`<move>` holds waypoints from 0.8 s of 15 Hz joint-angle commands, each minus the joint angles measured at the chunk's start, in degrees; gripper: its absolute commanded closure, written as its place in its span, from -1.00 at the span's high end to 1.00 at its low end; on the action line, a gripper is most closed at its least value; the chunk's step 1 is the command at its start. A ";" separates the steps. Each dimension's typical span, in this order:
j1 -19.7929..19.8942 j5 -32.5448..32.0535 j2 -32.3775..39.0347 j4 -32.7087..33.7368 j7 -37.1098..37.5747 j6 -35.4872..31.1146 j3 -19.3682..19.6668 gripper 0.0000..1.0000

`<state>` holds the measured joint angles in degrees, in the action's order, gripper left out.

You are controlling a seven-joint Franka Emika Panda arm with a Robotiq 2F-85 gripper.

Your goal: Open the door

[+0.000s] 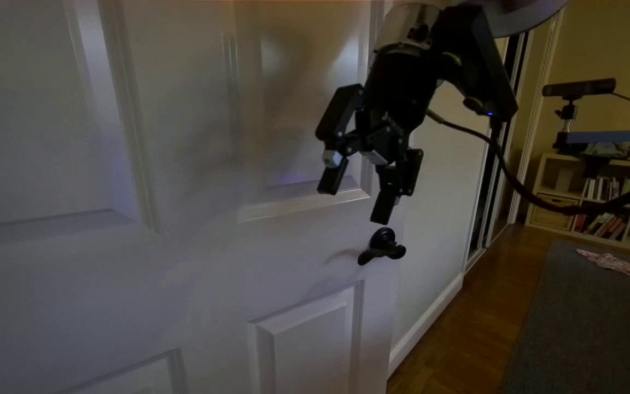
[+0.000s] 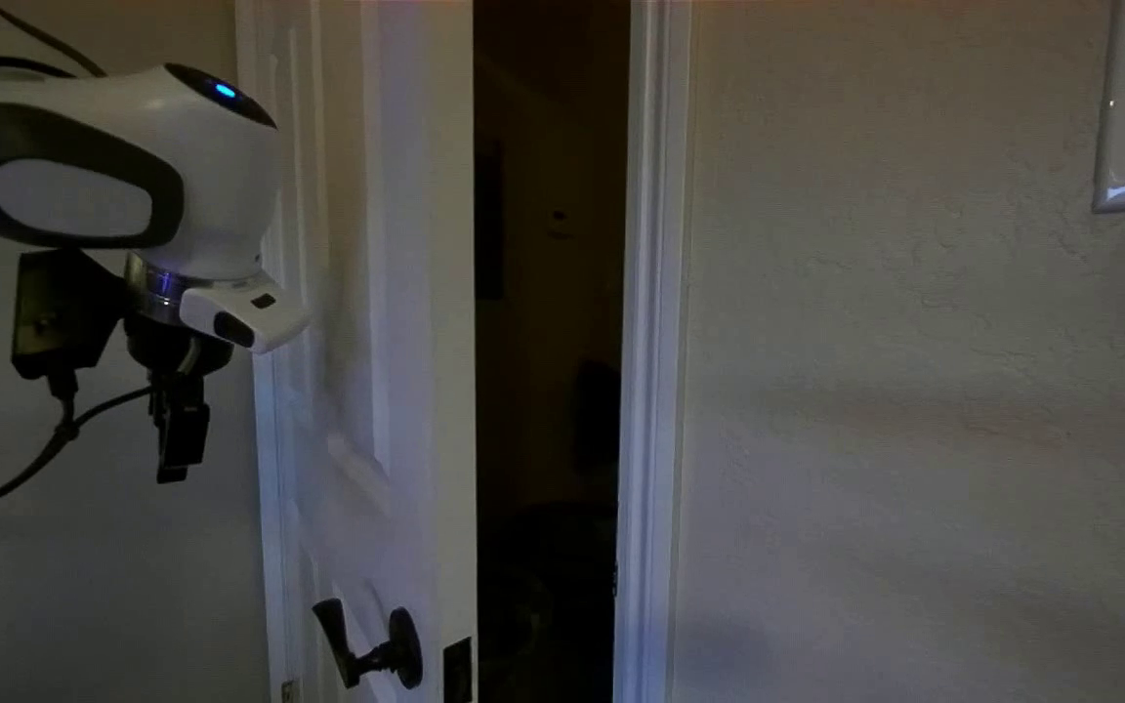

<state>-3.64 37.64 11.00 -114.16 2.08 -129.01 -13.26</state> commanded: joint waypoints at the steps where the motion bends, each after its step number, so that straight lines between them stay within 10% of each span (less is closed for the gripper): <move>1: 0.49 -4.45 -5.15 -2.70 -0.79 9.33 3.94 1.00; 12: 0.53 -12.21 -8.17 -4.35 0.72 9.08 9.11 1.00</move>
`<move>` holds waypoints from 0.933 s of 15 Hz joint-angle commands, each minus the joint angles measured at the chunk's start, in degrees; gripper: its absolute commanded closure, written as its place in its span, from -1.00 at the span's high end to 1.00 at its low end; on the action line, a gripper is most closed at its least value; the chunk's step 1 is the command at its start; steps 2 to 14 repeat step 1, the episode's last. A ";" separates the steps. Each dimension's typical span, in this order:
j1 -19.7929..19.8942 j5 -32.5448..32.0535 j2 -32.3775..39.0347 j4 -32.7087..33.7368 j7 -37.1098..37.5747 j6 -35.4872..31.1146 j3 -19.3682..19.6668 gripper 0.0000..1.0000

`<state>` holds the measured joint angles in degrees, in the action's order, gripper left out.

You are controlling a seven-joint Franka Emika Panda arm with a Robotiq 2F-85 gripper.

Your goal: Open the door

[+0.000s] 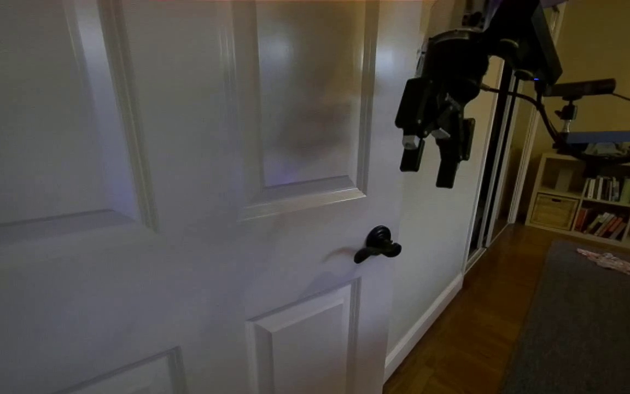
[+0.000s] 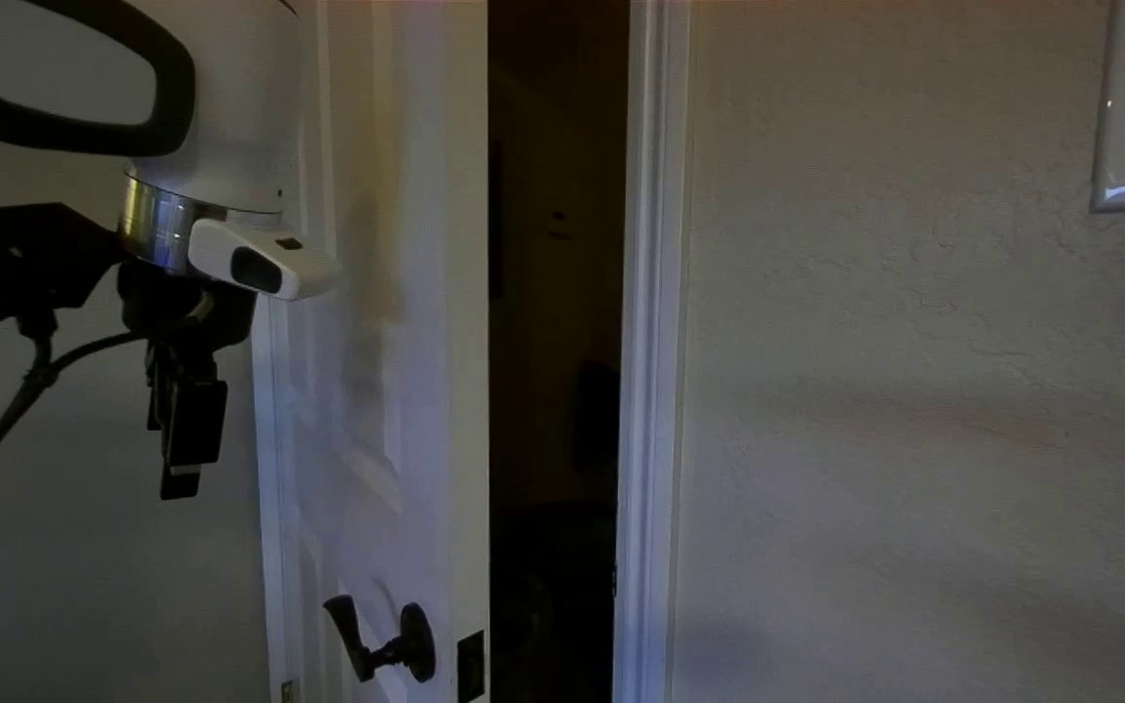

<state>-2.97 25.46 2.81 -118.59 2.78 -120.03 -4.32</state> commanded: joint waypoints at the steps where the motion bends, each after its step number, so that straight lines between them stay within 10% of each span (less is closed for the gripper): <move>1: -0.15 -0.05 -0.07 -0.01 0.08 0.10 0.20 1.00; 14: -0.15 -0.05 -0.07 -0.01 0.08 0.10 0.20 1.00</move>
